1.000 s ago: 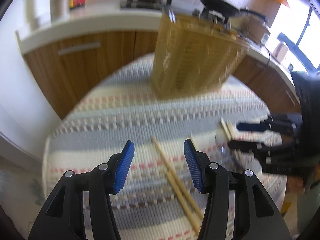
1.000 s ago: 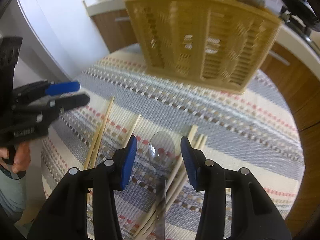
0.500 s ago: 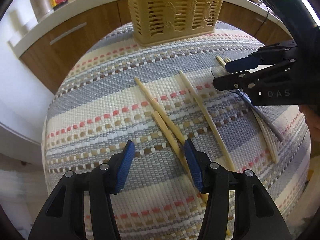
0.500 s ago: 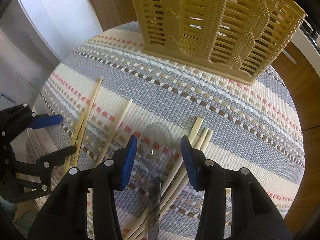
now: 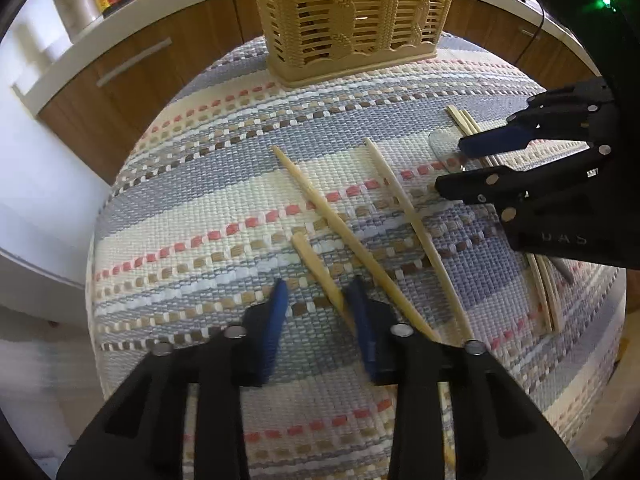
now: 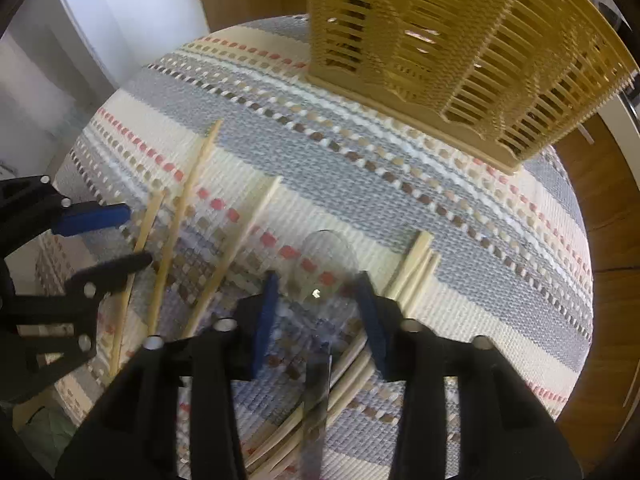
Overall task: Organize utensils
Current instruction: 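Grasp a clear spoon with the right tool while the left tool grasps a wooden chopstick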
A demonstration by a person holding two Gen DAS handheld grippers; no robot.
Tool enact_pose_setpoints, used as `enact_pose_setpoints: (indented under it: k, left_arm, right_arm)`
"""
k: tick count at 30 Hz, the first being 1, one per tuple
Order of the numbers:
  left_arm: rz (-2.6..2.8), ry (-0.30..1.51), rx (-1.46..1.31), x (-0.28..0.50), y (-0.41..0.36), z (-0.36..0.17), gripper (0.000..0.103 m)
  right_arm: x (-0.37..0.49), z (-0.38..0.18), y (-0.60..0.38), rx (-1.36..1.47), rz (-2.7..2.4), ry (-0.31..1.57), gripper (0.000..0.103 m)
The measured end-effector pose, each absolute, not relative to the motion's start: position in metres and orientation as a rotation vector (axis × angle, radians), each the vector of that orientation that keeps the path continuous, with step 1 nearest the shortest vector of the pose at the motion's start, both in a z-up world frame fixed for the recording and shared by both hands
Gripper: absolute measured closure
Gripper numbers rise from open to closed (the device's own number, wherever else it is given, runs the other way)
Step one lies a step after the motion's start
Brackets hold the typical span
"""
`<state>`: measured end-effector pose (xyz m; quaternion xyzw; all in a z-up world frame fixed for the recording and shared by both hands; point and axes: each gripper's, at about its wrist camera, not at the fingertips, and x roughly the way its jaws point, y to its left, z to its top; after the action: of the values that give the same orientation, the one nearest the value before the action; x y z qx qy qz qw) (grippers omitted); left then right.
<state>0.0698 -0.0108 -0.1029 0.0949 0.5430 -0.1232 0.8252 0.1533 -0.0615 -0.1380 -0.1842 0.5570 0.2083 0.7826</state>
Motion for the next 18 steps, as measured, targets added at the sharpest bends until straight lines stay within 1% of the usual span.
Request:
enact_pose_setpoints:
  k: [1, 2, 6, 13, 16, 18]
  left_arm:
    - [-0.259, 1.154, 0.204, 0.069, -0.01, -0.103, 0.095]
    - [-0.252, 1.155, 0.208, 0.069, -0.008, -0.102, 0.097]
    - [-0.26, 1.154, 0.169, 0.071, 0.006, -0.101, 0.099]
    - [-0.268, 1.182, 0.11, 0.071, 0.037, -0.099, 0.099]
    - [-0.295, 1.202, 0.136, 0.073, 0.036, -0.098, 0.096]
    - [-0.334, 1.223, 0.137, 0.077, 0.034, -0.099, 0.082]
  right_arm:
    - [0.153, -0.138, -0.059, -0.407, 0.446, 1.202, 0.073]
    - [0.152, -0.138, -0.057, -0.422, 0.442, 1.198, 0.073]
    - [0.148, -0.138, -0.053, -0.42, 0.438, 1.193, 0.073]
    - [0.142, -0.124, -0.069, -0.359, 0.44, 1.177, 0.073]
    - [0.144, -0.121, -0.075, -0.335, 0.442, 1.179, 0.073]
    - [0.143, -0.121, -0.083, -0.316, 0.451, 1.189, 0.073]
